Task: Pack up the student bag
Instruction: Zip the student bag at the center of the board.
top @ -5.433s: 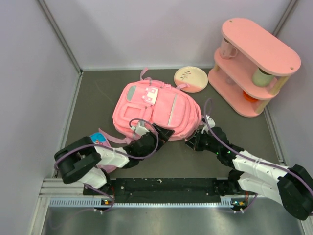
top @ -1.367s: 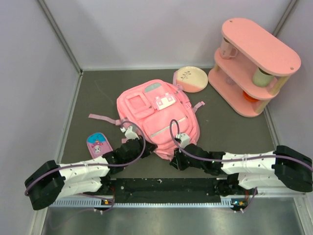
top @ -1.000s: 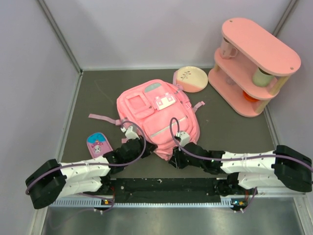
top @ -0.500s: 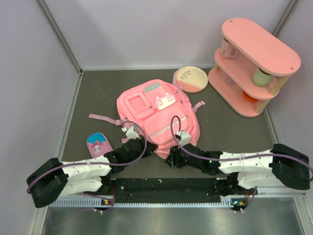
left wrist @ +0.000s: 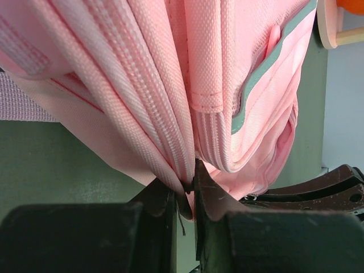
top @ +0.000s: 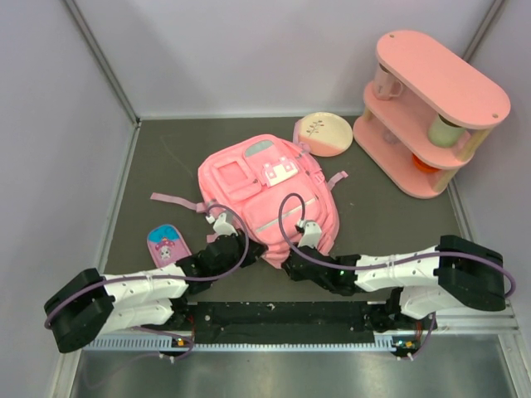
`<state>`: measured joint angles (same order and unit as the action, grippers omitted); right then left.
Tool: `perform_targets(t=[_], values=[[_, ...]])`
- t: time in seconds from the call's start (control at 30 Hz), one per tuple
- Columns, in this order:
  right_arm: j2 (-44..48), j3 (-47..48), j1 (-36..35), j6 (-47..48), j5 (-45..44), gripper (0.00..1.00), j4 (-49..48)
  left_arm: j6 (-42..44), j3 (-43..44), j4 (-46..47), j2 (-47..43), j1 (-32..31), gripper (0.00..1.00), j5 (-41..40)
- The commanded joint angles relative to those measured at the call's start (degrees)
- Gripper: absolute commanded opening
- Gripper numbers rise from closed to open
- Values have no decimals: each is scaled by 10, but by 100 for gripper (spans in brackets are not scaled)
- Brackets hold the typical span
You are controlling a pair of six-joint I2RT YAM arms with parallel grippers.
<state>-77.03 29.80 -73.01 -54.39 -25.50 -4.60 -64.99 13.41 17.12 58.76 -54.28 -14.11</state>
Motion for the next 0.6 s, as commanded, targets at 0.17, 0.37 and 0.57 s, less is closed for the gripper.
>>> perform_targets(t=[0.17, 0.37, 0.57], values=[[62, -9, 0, 47, -47, 0, 8, 21, 16, 32, -18, -1, 0, -2], [152, -41, 12, 103, 15, 0, 56, 21, 18, -28, -45, 0, 0, -48], [218, -90, 70, 92, 140, 0, 78, 28, 4, -97, -108, 6, 0, -94]])
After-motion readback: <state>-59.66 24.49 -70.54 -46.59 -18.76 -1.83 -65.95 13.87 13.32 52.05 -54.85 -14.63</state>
